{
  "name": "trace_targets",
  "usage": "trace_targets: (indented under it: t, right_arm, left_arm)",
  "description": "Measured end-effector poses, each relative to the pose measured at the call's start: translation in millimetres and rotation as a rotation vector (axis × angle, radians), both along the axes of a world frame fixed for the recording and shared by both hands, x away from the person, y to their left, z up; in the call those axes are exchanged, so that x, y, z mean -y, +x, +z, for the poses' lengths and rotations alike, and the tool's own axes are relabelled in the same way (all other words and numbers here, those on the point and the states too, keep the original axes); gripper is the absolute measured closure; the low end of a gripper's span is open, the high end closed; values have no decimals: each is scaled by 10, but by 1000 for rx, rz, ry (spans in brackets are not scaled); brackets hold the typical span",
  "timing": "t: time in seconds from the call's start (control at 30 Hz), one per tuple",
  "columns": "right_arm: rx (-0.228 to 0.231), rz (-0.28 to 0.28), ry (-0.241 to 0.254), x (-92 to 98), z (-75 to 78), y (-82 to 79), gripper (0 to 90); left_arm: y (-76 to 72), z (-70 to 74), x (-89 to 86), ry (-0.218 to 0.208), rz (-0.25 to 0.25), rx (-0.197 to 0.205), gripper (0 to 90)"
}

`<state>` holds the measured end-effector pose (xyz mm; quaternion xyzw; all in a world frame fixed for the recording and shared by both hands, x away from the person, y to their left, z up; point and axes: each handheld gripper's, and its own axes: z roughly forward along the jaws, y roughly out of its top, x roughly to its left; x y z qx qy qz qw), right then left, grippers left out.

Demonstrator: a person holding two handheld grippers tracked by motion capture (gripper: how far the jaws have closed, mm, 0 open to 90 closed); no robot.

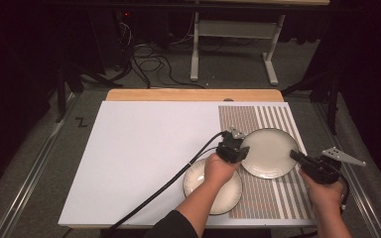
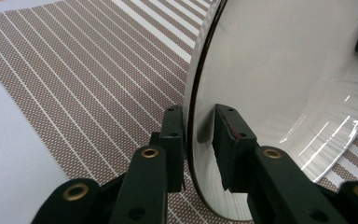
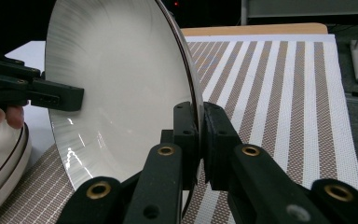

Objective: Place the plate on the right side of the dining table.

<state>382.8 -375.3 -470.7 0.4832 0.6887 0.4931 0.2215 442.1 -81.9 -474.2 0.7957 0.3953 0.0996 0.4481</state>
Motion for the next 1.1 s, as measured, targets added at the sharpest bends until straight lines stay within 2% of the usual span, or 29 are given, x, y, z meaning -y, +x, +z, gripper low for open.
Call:
trace_targets:
  t: [0.1, 0.2, 0.3, 0.37, 0.43, 0.53, 0.63, 0.7, 0.8, 0.9, 1.1]
  right_arm:
    - [-2, 4, -3, 4, -3, 6, 861]
    - [-4, -4, -14, -6, -4, 8, 859]
    - [-7, -5, -8, 1, -10, 11, 859]
    - [-9, -8, -8, 0, -12, 13, 858]
    - [-8, -9, -11, -3, -13, 11, 858]
    - [-7, -11, -14, -4, -12, 5, 857]
    - [-9, -14, -15, -9, -11, 1, 857]
    - [-10, -15, -17, -9, -10, 1, 856]
    - [-15, -19, -19, -7, -11, 1, 856]
    - [-19, -23, -16, -3, -15, 5, 855]
    - [-28, -24, -14, 8, -23, 20, 852]
  left_arm:
    - [-6, 7, 18, 7, 13, 1, 721]
    - [-48, 71, 3, -8, 11, 17, 586]
    - [-115, 164, -64, -4, 4, 59, 479]
    - [-160, 207, -129, -13, 4, 78, 446]
    - [-223, 250, -236, -40, -12, 86, 396]
    - [-307, 290, -339, -32, -24, 106, 303]
    - [-398, 314, -459, -27, -25, 125, 170]
    - [-462, 321, -561, -17, -27, 139, 126]
    - [-546, 299, -750, -3, -21, 149, 14]
    - [-621, 264, -964, -29, -13, 163, 2]
    - [-804, 215, -1360, -45, 4, 188, 2]
